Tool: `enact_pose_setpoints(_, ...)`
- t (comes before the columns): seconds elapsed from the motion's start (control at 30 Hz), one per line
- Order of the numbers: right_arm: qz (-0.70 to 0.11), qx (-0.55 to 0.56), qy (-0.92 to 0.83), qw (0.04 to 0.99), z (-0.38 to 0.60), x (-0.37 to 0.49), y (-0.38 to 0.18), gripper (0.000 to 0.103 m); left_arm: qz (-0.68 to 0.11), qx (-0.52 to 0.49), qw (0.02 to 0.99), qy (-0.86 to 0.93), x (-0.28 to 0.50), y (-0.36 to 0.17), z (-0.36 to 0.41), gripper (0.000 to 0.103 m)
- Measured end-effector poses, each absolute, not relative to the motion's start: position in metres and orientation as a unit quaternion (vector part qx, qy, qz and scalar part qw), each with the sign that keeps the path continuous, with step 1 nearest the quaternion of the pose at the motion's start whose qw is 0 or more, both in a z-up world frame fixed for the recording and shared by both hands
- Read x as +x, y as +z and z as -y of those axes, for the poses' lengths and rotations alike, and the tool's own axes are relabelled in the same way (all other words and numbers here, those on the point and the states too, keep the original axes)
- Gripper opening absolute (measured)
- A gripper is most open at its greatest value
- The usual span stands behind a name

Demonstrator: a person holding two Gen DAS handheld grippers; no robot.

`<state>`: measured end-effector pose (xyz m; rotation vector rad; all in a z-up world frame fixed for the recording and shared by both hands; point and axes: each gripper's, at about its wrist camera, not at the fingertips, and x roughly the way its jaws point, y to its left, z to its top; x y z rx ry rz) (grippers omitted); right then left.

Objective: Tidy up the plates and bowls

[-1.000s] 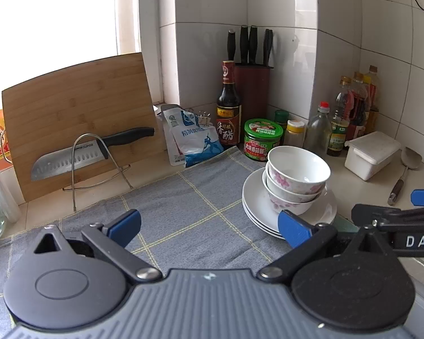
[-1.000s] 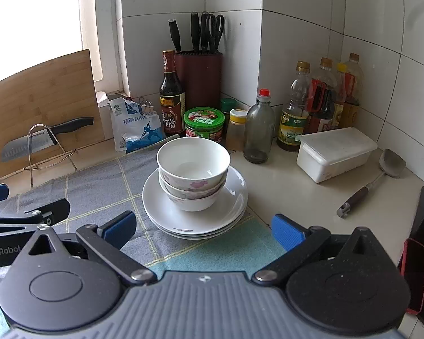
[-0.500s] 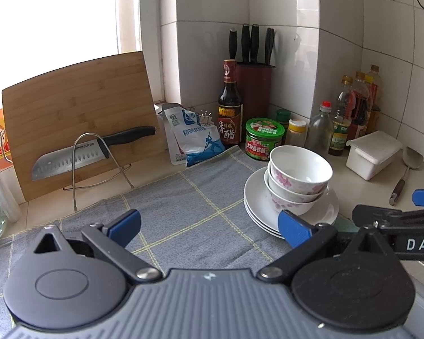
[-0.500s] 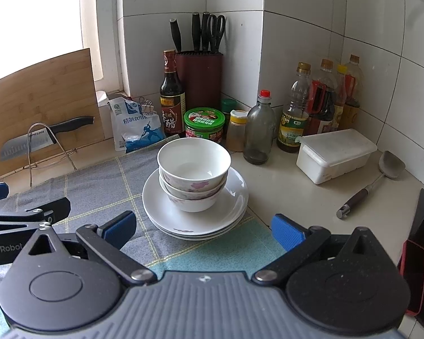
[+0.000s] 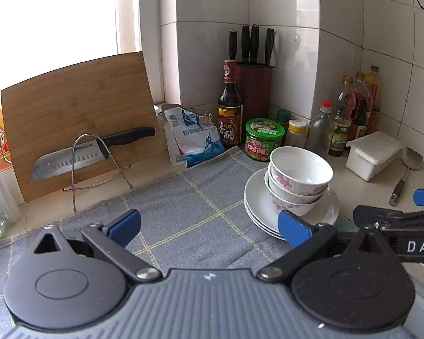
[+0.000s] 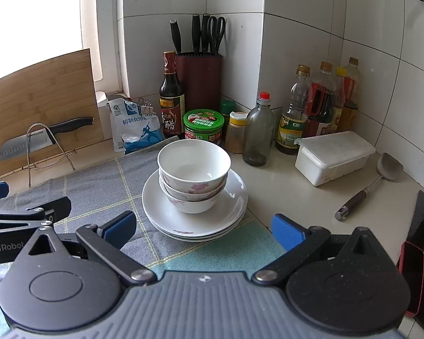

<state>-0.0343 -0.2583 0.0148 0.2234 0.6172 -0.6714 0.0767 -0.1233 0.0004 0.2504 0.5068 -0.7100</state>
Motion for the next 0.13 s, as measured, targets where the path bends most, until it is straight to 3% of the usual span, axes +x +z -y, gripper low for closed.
enact_pose_setpoints(0.13, -0.298, 0.107, -0.324, 0.891, 0.2589, -0.0333, 0.0152, 0.103, -0.247, 0.12, 0.898, -0.343, 0.0772, 0.0, 0.1245, 0.102)
